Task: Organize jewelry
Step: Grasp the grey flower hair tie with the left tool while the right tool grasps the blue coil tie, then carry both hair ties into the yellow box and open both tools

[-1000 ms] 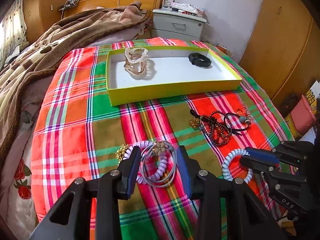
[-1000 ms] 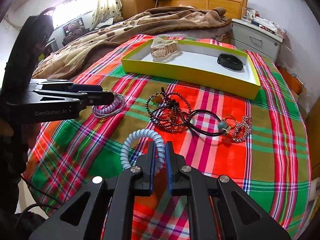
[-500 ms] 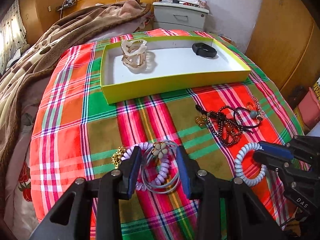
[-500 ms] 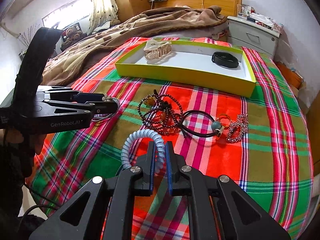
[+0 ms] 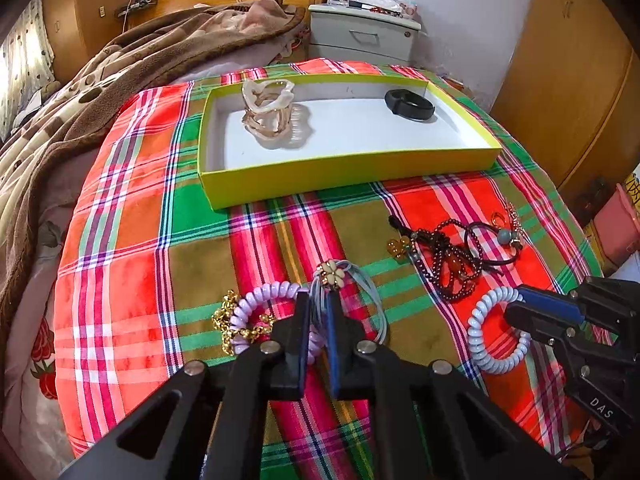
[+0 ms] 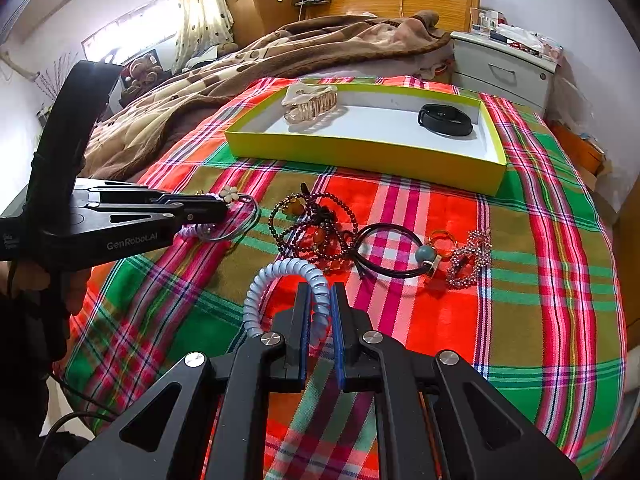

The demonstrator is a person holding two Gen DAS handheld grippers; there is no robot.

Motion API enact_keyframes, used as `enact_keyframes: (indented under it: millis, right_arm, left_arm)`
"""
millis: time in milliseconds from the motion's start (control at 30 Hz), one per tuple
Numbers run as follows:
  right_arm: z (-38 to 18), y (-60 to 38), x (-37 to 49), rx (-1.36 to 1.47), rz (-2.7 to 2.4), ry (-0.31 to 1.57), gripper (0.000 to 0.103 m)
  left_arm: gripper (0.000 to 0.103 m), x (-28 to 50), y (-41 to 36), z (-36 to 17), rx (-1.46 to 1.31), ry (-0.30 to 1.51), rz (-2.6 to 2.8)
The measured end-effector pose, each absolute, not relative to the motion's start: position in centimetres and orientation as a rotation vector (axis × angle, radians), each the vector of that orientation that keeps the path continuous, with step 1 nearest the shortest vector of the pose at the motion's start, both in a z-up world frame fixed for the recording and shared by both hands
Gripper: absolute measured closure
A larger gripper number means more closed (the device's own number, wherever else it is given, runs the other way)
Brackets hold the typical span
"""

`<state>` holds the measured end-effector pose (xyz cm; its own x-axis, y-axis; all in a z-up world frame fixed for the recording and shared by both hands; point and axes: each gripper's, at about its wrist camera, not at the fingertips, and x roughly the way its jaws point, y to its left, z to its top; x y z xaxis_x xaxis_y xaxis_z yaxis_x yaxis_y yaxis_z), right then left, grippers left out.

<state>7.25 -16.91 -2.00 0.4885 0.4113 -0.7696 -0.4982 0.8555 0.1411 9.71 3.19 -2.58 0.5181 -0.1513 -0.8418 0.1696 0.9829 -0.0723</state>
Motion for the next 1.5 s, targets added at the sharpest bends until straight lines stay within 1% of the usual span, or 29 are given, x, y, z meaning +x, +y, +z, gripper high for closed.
enact_keyframes:
  millis: [200, 300, 633, 900, 1233, 1500]
  right_arm:
    - [-1.7, -17.2, 7.0, -0.099, 0.548, 0.895, 0.093]
    - [-1.4, -17.4, 7.0, -0.095, 0.545, 0.889, 0.093]
    - [-0.9, -18.0, 6.9, -0.081, 0.537, 0.875, 0.093]
    - [0.0, -18.7, 7.4, -0.063, 0.524, 0.855, 0.093]
    - [2.4, -19.3, 9.2, -0.047, 0.51, 0.804, 0.093]
    - [4.1, -19.0, 13.1, -0.042, 0.495, 0.775, 0.093]
  left_arm:
    - [0.095, 9.5, 3.3, -2.0, 0.0, 0.988, -0.193]
    - [0.098, 9.3, 3.3, -1.4, -0.003, 0.969, -0.197]
    - [0.098, 9.0, 3.4, -0.7, -0.023, 0.95, -0.2]
    - [0.098, 9.0, 3.7, 1.0, -0.041, 0.91, -0.203]
    - [0.098, 10.3, 4.4, 3.1, -0.068, 0.873, -0.193]
    - [0.098, 12.8, 4.8, 4.1, -0.099, 0.849, -0.179]
